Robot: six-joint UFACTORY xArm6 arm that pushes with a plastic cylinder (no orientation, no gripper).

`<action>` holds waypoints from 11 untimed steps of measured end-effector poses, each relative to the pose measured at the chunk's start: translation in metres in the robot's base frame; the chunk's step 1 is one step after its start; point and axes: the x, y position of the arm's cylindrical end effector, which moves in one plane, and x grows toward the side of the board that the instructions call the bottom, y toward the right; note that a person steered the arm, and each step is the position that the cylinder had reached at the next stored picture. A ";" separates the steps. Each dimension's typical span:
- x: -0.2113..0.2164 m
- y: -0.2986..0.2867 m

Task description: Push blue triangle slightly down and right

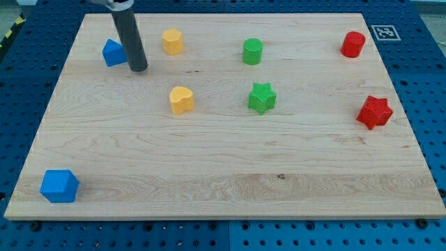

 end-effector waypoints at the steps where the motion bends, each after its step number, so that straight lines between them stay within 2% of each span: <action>1: -0.037 0.000; 2: -0.054 -0.004; 4: -0.054 -0.006; 5: -0.076 -0.019; 6: -0.074 -0.069; 7: -0.046 -0.073; 8: -0.031 -0.048; 10: -0.026 -0.019; 11: -0.004 -0.019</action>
